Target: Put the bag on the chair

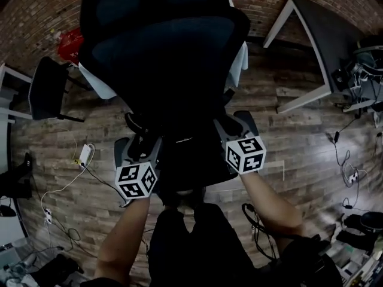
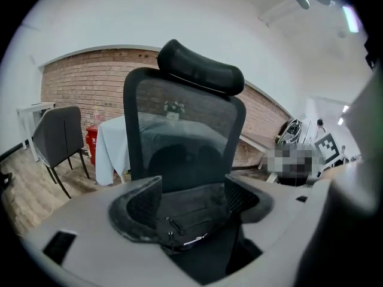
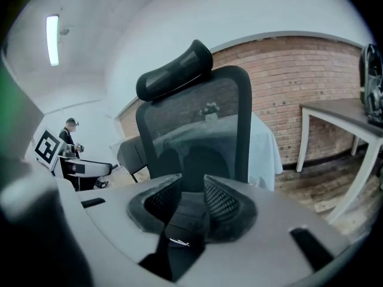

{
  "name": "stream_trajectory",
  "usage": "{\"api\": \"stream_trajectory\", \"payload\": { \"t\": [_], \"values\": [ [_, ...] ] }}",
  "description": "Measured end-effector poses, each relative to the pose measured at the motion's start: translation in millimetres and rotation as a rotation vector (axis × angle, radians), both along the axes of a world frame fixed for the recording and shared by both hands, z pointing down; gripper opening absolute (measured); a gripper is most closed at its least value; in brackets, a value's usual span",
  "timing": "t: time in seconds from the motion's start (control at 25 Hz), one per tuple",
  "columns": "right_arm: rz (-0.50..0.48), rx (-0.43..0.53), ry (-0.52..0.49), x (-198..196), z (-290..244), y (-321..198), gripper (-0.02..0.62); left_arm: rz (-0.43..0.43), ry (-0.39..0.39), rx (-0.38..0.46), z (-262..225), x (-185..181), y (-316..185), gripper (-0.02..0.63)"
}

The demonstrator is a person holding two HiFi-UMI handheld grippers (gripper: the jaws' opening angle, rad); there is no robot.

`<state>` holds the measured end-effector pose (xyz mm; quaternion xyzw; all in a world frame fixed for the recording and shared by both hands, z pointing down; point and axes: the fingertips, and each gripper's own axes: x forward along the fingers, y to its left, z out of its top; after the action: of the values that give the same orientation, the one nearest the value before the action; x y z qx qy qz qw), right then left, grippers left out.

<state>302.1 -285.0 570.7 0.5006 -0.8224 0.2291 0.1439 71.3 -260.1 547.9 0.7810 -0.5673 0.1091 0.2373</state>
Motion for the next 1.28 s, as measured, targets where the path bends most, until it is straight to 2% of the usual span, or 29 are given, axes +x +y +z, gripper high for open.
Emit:
{"api": "stream_trajectory", "payload": {
  "t": [0.24,0.44,0.6,0.76,0.84,0.92,0.96,1.28],
  "values": [
    [-0.035,0.056,-0.003,-2.0,-55.3,15.2,0.072,0.035,0.037,0.069,-48.2,-1.2,10.4,0.351],
    [0.007,0.098,-0.057,-1.9,-104.7,25.3,0.043,0.081,0.13,0.133,-94.0,-2.6,23.1,0.322],
    [0.019,0.147,-0.056,-4.5,-140.5,33.7,0.037,0.111,0.137,0.198,-128.2,-3.7,30.3,0.29],
    [0.018,0.193,-0.064,-15.9,-174.6,45.4,0.026,0.119,0.166,0.27,-163.5,-14.6,37.0,0.201],
    [0.016,0.223,-0.07,-23.1,-192.5,51.2,0.021,0.124,0.171,0.295,-178.1,-20.8,40.5,0.18],
    [0.014,0.244,-0.059,-29.9,-206.7,57.0,0.018,0.127,0.175,0.314,-190.7,-26.5,44.6,0.09],
    [0.012,0.25,-0.049,-32.9,-212.1,60.3,0.018,0.127,0.179,0.321,-196.5,-29.2,47.3,0.071],
    [0.01,0.312,-0.005,-60.1,-250.5,83.7,0.017,0.127,0.185,0.316,-229.1,-55.6,71.2,0.012]
  ]
}}
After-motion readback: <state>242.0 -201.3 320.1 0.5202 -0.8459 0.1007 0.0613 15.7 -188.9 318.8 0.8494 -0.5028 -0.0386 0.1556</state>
